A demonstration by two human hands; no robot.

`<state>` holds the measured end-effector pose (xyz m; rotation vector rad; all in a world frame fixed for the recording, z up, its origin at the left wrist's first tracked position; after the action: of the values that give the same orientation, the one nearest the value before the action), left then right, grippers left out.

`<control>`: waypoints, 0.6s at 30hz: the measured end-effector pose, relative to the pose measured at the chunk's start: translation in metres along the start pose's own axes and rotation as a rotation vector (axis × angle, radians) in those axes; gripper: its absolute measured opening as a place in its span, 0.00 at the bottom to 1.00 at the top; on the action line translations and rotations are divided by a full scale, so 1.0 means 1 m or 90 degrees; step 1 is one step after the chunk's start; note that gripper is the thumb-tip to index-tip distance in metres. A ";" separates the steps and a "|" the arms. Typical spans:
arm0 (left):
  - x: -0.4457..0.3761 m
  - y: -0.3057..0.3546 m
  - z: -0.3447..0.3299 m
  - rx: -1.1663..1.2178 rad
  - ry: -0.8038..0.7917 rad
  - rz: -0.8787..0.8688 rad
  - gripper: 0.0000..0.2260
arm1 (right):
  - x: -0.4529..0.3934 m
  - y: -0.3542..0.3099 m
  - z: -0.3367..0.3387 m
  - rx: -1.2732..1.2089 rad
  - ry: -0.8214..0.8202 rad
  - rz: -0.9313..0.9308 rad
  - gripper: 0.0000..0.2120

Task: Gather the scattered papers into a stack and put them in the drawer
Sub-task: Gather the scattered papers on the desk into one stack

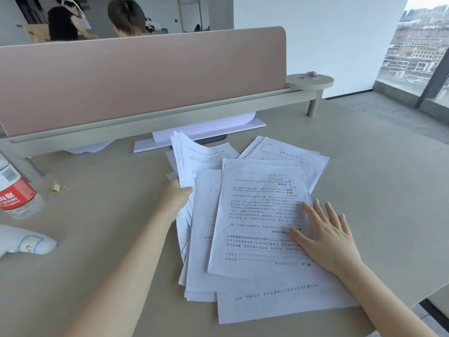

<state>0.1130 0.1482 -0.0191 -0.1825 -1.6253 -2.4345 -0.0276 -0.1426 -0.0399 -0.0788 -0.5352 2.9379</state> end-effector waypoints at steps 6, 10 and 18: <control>0.016 -0.002 0.007 0.024 -0.068 -0.004 0.12 | 0.002 -0.002 0.001 0.005 -0.008 0.006 0.33; 0.023 -0.013 0.006 -0.007 -0.044 0.028 0.16 | 0.001 -0.003 0.001 0.008 -0.005 0.006 0.32; 0.030 -0.036 0.007 -0.400 0.148 0.005 0.32 | -0.026 0.015 0.007 -0.111 -0.038 -0.044 0.33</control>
<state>0.0749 0.1648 -0.0425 0.0041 -0.7311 -2.7550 -0.0047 -0.1629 -0.0375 0.0078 -0.7865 2.8276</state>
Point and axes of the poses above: each hand's wrist, its own x-axis away from the middle knuckle, its own z-axis out of the back of the hand, y = z × x, the point moved 5 cm from there along -x, towards the middle knuckle, and after that the axes turned 4 degrees about z, right-handed, at the moved point
